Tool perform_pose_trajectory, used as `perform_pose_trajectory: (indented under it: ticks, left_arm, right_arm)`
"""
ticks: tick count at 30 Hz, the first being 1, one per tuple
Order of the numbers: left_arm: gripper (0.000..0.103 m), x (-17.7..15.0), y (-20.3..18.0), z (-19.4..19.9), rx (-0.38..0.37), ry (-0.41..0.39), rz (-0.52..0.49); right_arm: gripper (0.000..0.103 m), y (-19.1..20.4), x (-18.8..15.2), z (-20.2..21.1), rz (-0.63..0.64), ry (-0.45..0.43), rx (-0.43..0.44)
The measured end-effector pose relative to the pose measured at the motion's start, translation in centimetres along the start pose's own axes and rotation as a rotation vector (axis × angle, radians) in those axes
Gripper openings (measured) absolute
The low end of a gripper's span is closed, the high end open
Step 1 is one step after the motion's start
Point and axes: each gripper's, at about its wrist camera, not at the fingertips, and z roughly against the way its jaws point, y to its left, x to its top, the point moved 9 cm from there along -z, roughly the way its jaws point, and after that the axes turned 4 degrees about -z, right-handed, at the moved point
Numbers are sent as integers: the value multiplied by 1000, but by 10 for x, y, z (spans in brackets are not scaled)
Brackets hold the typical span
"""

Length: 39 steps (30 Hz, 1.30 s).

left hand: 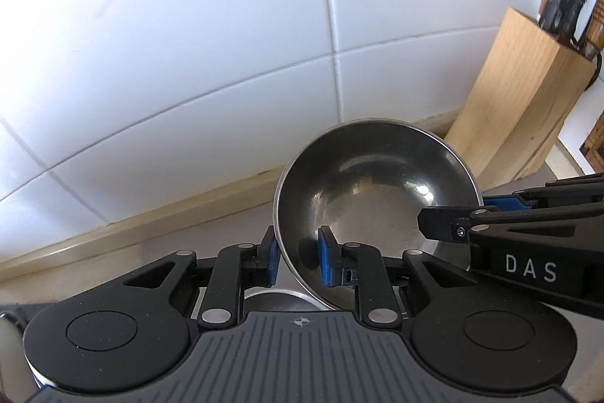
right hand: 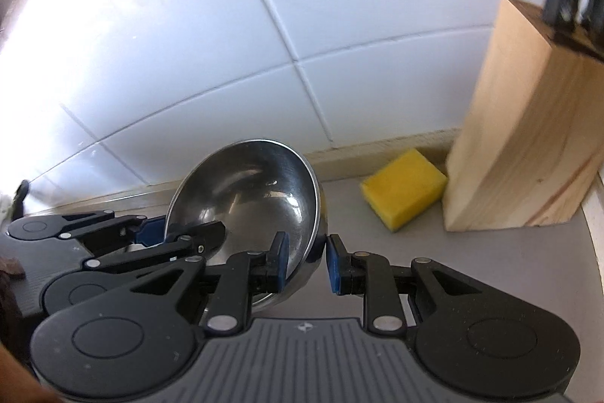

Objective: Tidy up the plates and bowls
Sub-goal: 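Carry the gripped bowl with both grippers toward the bowl stack by the stove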

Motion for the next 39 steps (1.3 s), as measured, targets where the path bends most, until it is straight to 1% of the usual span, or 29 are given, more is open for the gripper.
perform_pose_trajectory:
  ticks: [9, 14, 19, 27, 32, 39]
  left_arm:
    - [22, -28, 32, 41, 75, -23, 65]
    - [24, -46, 44, 58, 112, -15, 100]
    - [26, -65, 51, 73, 132, -2, 136]
    - [26, -86, 55, 73, 145, 30, 179]
    - [27, -94, 56, 56, 142, 60, 196]
    - [28, -105, 51, 33, 121, 106, 198]
  right_arm:
    - [0, 48, -11, 16, 79, -4, 60]
    - [0, 70, -25, 19, 136, 12, 94]
    - [0, 87, -39, 24, 186, 31, 121]
    - [0, 97, -59, 17, 237, 80, 136]
    - [0, 98, -65, 6, 250, 111, 139]
    - [0, 92, -73, -13, 248, 155, 120]
